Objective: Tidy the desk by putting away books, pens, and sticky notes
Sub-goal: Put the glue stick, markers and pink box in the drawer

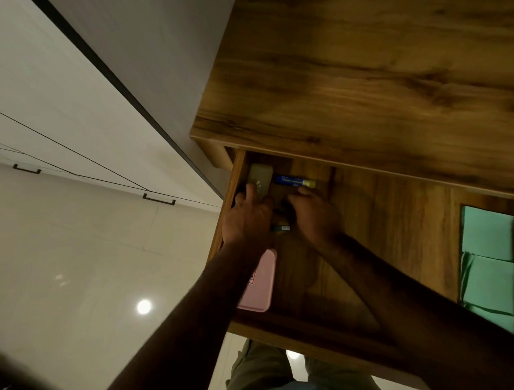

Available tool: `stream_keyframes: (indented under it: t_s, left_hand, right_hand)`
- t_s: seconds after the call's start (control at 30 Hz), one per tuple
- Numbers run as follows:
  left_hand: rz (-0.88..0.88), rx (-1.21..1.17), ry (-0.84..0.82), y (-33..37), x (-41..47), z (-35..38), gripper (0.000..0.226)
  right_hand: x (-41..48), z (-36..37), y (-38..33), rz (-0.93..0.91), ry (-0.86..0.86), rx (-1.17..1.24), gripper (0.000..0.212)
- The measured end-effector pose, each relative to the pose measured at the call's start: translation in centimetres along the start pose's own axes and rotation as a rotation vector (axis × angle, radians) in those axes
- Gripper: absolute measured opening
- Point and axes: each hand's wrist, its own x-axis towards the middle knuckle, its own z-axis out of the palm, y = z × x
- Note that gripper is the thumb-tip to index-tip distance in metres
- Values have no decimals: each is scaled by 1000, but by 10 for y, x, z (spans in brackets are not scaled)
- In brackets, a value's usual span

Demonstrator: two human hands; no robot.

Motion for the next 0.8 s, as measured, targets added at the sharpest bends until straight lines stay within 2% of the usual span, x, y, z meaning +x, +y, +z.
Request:
stream_keyframes:
  t_s: [0.07,0.13,0.3,0.53,0.8]
  left_hand:
    - [-2,-1,-10,0,0,-1,55]
    - [1,-1,-17,0,-1,-2,57]
    - [7,-18,-18,0,-2,-2,60]
    - [5,10,-24,1,-1,0,63]
    - [-15,-46,-25,2,0,1,68]
  right_hand:
    - [5,-13,4,52,96,47,45]
    - [14,-24,7,99,179,76,43]
    - [31,-26,11,150,26,45,54]
    - [26,-17,15,100,26,-36,58]
    - [6,-26,14,85,72,0,67]
